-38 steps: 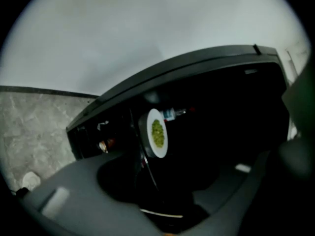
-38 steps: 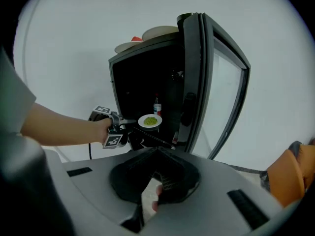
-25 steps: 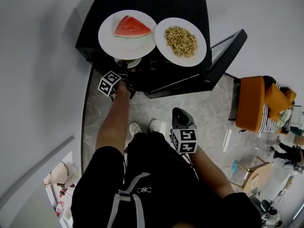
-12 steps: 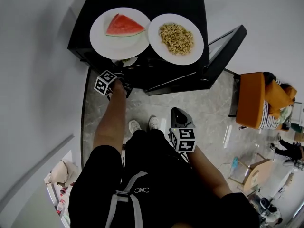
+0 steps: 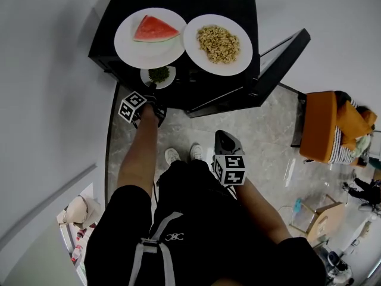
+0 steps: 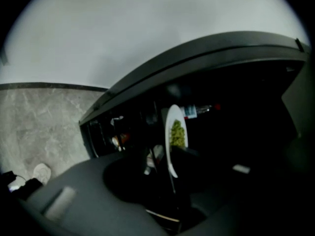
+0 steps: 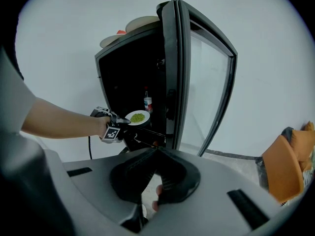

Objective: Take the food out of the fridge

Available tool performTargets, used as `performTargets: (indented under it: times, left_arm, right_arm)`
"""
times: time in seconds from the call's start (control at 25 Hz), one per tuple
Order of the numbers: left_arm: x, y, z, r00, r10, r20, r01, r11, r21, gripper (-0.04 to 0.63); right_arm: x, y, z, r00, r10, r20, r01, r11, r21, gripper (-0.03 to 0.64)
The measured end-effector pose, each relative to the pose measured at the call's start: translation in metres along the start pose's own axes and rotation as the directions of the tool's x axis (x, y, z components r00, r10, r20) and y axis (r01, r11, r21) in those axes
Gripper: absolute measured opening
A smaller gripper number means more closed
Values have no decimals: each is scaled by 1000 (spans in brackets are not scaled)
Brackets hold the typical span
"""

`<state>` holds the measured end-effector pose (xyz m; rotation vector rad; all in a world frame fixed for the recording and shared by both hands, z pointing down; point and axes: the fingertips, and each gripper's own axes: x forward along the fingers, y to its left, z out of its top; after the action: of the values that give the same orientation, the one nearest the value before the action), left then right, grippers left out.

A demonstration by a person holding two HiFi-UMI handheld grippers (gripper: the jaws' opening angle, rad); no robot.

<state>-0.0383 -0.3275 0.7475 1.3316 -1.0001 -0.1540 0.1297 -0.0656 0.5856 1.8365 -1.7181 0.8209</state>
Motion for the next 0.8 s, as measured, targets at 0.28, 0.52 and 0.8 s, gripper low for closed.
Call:
performTargets:
  times: [0.28,0.52,0.8]
  left_arm:
    - [-5,-15,-1,999,-34,11,34,999,-17,25]
    - [-9,-16,-1,999,-51,19,52,994,-96,14]
    - [-19,-29,-5,967,-226,116,247,943,-223,4]
  right_arm:
    - [-8,-11,1,1000,-3,15,3,1000,12,-6]
    - [-15,-20,-6,1000,2,9,-2,1000,14,-6]
    - [-22,-29,-14,1000,18,5,-18,1000,9,-6]
